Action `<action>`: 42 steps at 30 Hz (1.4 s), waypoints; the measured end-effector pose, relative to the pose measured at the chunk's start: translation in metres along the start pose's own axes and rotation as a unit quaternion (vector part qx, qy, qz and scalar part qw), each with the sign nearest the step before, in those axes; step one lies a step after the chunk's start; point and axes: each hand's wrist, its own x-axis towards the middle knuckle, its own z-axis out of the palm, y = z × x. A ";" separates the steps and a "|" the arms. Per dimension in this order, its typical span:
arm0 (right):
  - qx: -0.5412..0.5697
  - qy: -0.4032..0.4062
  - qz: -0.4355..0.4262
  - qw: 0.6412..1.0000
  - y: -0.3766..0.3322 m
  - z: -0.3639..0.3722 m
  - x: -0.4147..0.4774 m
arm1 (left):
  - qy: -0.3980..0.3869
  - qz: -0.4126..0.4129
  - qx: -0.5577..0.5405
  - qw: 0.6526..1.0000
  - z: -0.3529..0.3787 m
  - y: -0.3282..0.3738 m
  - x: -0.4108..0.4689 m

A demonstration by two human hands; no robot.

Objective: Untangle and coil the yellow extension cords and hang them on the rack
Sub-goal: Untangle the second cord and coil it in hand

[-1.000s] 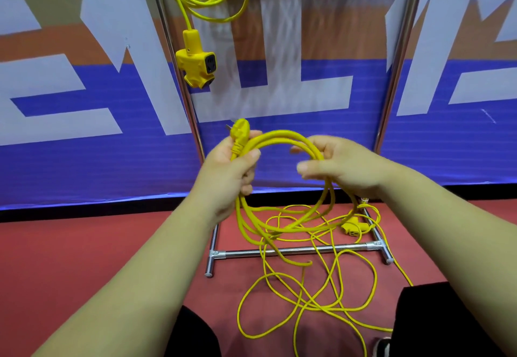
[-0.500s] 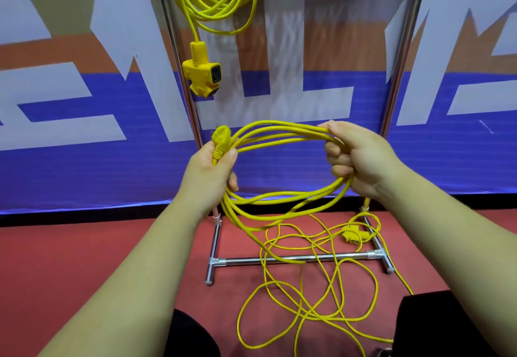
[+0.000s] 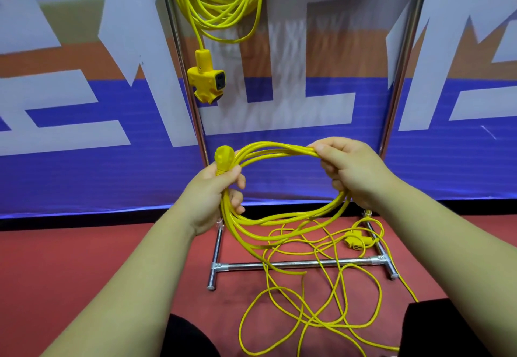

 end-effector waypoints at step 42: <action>-0.258 0.039 0.008 0.965 0.046 0.039 -0.016 | 0.111 0.001 -0.152 0.982 0.014 -0.004 0.010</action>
